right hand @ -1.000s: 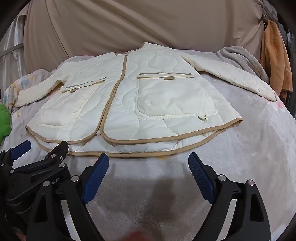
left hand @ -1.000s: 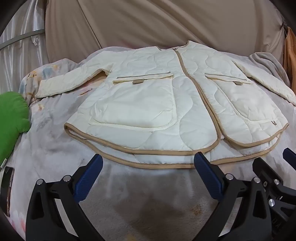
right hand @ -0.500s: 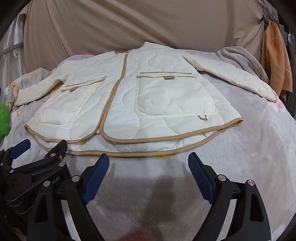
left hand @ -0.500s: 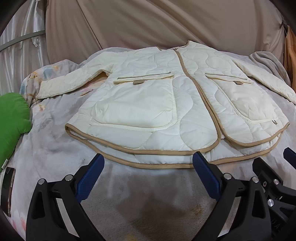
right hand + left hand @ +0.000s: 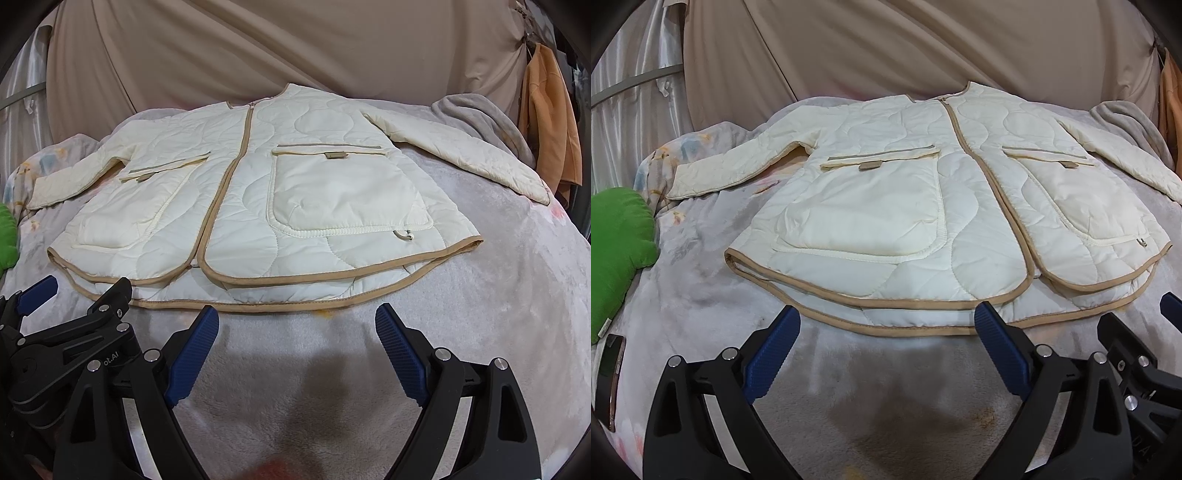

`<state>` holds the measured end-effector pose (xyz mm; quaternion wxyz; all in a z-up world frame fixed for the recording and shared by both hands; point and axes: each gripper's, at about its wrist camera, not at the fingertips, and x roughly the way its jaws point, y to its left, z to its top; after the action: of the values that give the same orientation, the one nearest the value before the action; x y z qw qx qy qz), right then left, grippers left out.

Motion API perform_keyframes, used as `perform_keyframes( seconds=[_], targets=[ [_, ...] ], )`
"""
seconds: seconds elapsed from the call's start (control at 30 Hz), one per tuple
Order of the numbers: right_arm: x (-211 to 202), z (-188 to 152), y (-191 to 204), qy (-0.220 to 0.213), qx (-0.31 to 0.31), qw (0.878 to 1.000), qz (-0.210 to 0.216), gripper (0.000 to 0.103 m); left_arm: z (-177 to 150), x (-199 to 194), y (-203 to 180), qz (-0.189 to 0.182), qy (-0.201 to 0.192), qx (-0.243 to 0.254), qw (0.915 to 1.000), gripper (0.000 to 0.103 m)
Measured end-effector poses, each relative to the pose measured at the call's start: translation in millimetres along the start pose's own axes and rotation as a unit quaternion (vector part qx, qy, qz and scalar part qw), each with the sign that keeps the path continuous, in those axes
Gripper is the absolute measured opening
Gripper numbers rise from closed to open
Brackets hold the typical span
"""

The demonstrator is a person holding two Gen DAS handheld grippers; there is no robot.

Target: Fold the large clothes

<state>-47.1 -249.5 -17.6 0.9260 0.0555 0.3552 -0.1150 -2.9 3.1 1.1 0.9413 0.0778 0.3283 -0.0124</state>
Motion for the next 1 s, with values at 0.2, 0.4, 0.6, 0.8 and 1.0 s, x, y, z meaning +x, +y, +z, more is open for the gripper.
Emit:
perform_keyframes(
  seconds=[0.2,0.4,0.6,0.8,1.0],
  targets=[
    [0.4,0.6,-1.9,0.001,0.001,1.000,-0.001,0.085,0.6,-0.7,-0.3,0.001,-0.001,0.001,1.0000,0.093],
    [0.5,0.5,-1.5,0.001,0.001,1.000,-0.001,0.085,0.8,-1.0,-0.1,0.002,-0.001,0.002,1.0000,0.092],
    [0.4,0.4,-1.7,0.001,0.000,1.000,-0.002,0.084,0.5,-1.3,-1.3,0.002,-0.001,0.002,1.0000,0.092],
    [0.5,0.3,-1.4,0.001,0.000,1.000,-0.002,0.084,0.9,-1.9,-1.0,0.002,-0.001,0.003,1.0000,0.092],
    [0.6,0.1,-1.3,0.000,-0.001,1.000,-0.002,0.084,0.5,-1.3,-1.5,0.002,-0.001,0.002,1.0000,0.091]
  ],
)
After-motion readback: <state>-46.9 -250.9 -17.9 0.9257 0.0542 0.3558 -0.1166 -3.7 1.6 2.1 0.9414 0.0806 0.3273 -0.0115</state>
